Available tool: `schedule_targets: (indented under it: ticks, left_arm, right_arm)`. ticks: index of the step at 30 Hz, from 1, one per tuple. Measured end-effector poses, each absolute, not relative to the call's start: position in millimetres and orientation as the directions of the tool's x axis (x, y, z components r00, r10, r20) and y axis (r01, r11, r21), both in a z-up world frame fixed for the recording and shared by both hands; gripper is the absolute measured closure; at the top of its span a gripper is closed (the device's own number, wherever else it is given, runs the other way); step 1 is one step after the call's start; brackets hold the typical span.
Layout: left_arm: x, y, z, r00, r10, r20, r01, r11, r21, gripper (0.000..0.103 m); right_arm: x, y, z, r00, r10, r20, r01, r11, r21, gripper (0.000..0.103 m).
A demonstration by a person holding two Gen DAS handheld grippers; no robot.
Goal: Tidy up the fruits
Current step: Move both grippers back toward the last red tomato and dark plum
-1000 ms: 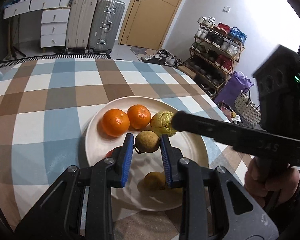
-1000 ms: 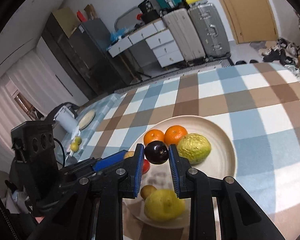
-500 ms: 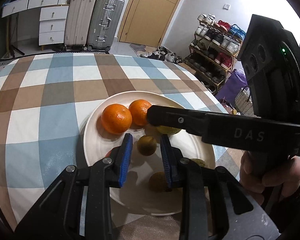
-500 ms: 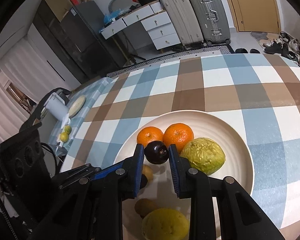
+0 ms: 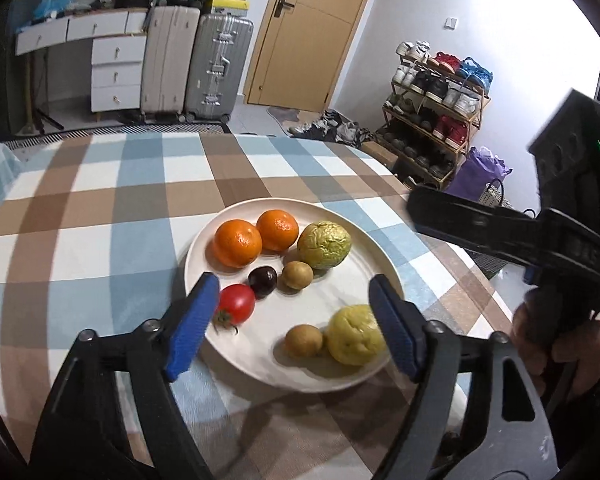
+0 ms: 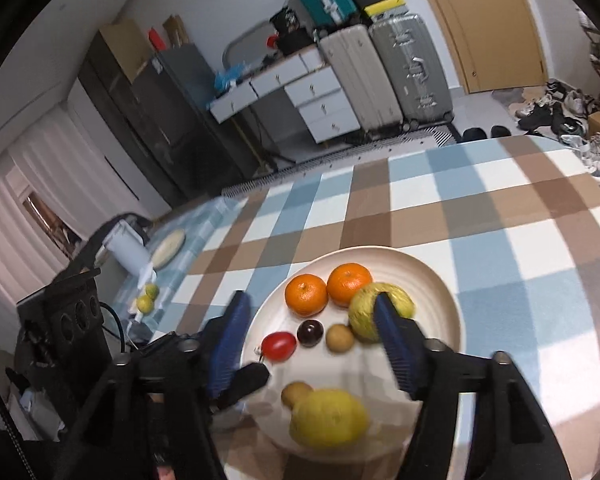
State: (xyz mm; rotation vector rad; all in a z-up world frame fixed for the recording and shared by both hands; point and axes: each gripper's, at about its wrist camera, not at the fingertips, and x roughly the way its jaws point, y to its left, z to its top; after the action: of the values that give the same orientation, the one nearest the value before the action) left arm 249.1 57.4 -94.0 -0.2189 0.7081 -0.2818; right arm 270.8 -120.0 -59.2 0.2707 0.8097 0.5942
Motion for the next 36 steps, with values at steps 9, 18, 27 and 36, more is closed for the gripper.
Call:
schedule_targets:
  ticks: [9,18,27,36]
  left_arm:
    - [188.0,44.3,-57.0,0.796,-0.234,-0.559,0.122,0.965,-0.230,0.000]
    - [132.5,21.2,-31.6,0.825,-0.206,-0.526,0.131,0.976,-0.177,0.001]
    - [89.4,15.8,-47.5,0.806,-0.181,-0.564,0.101,0.980,-0.171,0.001]
    - [73.1,18.4,-80.5,0.767,-0.189,-0.614,0.074,0.975,-0.209,0.001]
  right_arm:
    - [193.7,-167.2,-28.8,0.653,0.598,-0.466,-0.410,0.796,0.446,0.003]
    - [128.8,-179.9,-17.7,0.687,0.573,-0.446,-0.446,0.818,0.363,0.000]
    - [87.3,-182.8,-28.4,0.692,0.546,-0.473,-0.437,0.838,0.326,0.000]
    - [77.3,-185.3,-73.7,0.610,0.540,-0.580,-0.372,0.841,0.393,0.000]
